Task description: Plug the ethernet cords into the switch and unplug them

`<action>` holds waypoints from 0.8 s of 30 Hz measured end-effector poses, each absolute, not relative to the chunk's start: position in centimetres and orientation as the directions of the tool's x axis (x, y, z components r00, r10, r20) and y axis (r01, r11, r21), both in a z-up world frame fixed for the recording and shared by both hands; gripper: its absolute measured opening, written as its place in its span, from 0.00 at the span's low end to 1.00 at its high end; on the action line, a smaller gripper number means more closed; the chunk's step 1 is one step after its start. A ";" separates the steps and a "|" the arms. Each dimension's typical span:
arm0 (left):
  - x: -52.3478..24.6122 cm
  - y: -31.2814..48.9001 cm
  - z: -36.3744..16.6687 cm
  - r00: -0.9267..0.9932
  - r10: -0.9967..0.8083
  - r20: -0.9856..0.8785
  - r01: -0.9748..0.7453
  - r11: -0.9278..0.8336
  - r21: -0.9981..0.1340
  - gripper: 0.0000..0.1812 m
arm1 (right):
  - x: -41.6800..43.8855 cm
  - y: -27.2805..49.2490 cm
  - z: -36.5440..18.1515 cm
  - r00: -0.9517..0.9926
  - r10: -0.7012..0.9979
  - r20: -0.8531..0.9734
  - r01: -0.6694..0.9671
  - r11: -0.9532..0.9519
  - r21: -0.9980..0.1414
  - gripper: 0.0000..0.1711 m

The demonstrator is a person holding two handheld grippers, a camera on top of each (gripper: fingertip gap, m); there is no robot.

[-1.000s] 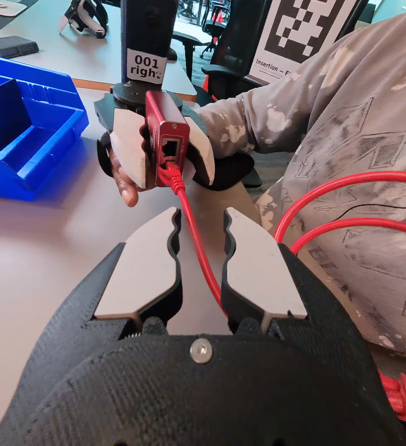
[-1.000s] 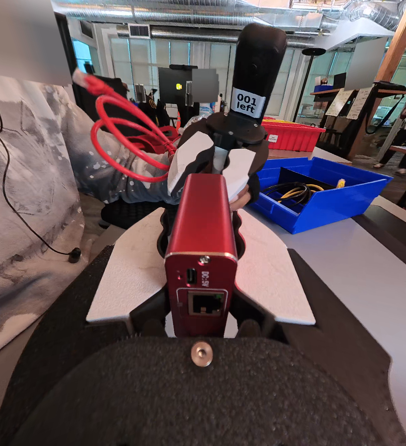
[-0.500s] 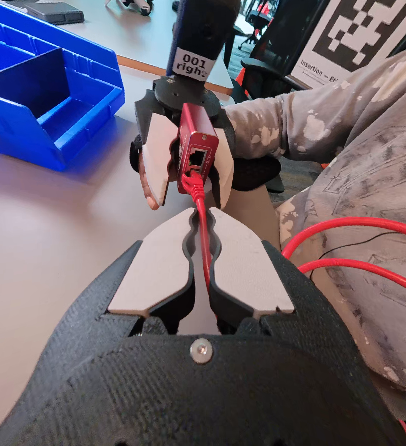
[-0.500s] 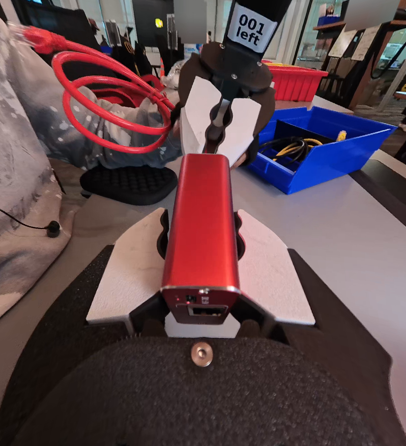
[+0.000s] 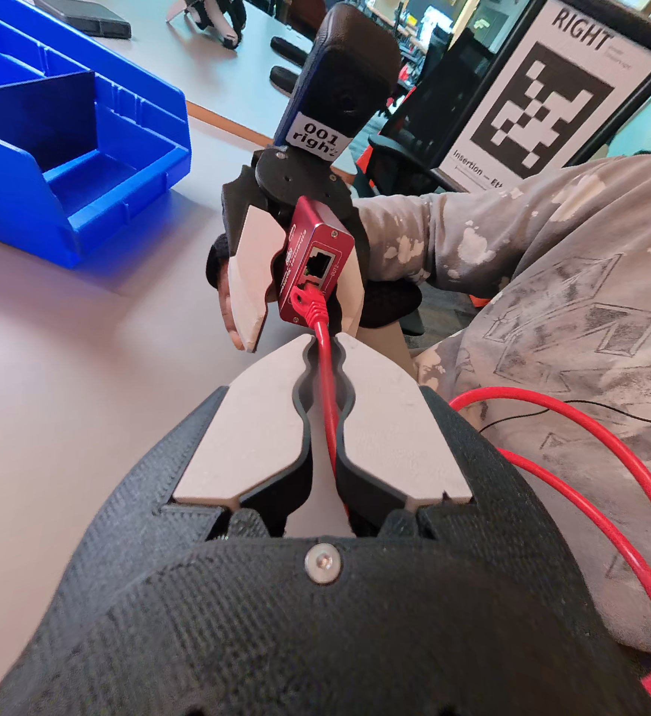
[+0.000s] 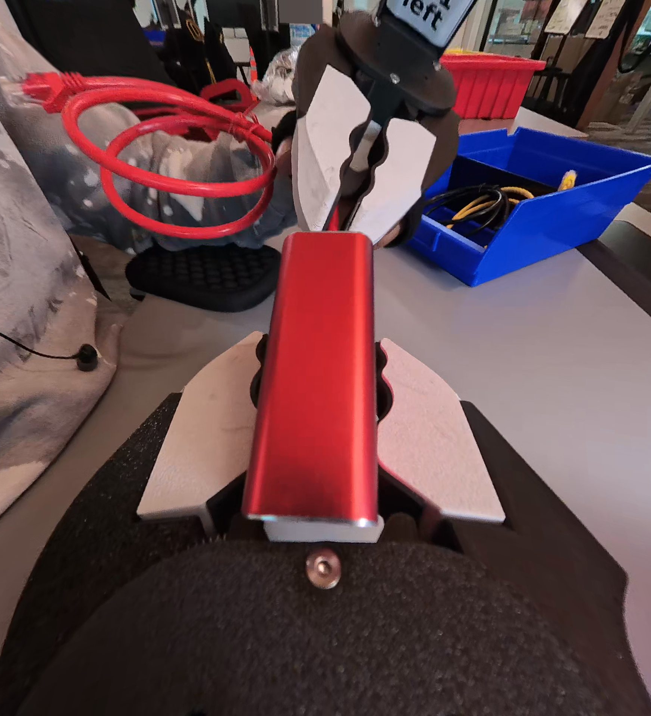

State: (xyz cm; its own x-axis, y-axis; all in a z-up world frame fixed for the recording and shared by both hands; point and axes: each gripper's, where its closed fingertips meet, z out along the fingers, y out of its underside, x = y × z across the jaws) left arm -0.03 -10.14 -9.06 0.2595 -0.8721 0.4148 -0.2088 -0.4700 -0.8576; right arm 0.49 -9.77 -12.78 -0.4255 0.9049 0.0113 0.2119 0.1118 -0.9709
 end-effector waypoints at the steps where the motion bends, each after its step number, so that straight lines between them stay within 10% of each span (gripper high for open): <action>1: 0.0 -10.3 -8.9 0.246 -0.873 0.421 -0.200 -0.470 -0.859 0.04 | 0.5 -9.9 -12.5 -0.430 0.903 0.001 0.200 0.096 -0.975 0.30; 13: -6.0 -6.5 -4.9 0.417 -0.828 0.375 0.099 -0.369 -0.924 0.11 | 0.9 -10.8 -10.6 -0.527 0.826 -0.200 0.138 -0.150 -0.979 0.30; 24: -23.6 -4.1 -3.7 0.930 -0.368 0.006 -0.112 -0.297 -0.948 0.16 | 2.5 -6.2 -8.4 -0.380 0.921 -0.079 0.075 -0.055 -0.996 0.30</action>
State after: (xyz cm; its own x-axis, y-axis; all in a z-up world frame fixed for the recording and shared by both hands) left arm -23.57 -4.09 -3.65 0.9299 -0.3677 0.0057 -0.1116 -0.2970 -0.9483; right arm 2.46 -6.23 -8.44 -0.3804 0.9214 -0.0793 0.0753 -0.0547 -0.9957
